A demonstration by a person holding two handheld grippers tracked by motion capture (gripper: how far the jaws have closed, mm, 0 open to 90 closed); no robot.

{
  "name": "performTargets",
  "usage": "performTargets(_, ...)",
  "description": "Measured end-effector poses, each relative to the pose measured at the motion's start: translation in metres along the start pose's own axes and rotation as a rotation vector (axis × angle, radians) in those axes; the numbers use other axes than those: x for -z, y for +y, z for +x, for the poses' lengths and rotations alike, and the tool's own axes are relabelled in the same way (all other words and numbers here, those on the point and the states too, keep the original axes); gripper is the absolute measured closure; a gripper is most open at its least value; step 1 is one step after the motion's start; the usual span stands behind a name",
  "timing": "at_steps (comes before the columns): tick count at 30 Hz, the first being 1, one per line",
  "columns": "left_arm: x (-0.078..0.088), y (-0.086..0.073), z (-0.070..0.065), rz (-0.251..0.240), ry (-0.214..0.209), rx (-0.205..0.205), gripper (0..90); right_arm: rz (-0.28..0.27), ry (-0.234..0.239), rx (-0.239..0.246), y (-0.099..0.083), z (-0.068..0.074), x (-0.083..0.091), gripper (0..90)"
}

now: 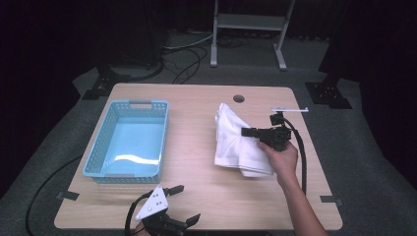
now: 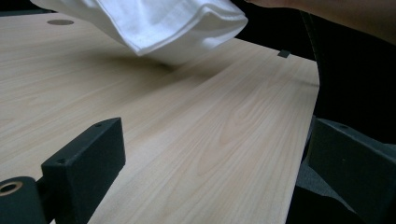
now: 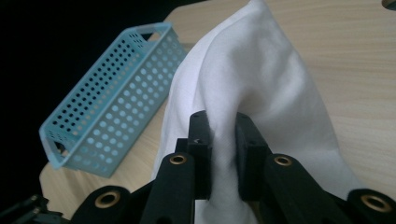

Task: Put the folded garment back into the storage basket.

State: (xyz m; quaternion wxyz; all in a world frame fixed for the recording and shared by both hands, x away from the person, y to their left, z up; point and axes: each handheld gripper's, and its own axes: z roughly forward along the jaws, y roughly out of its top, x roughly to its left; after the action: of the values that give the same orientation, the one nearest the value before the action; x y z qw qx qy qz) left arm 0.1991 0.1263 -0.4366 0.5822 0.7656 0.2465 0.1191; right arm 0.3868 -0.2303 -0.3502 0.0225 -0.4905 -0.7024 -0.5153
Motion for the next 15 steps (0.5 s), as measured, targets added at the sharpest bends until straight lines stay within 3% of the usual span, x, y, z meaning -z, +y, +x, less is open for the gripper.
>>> performTargets(15, 0.000, 0.000, 0.001, 0.001, 0.006, -0.002, 4.1, -0.034, 0.067, -0.026, 0.021, 0.018, 0.004, 79.7)
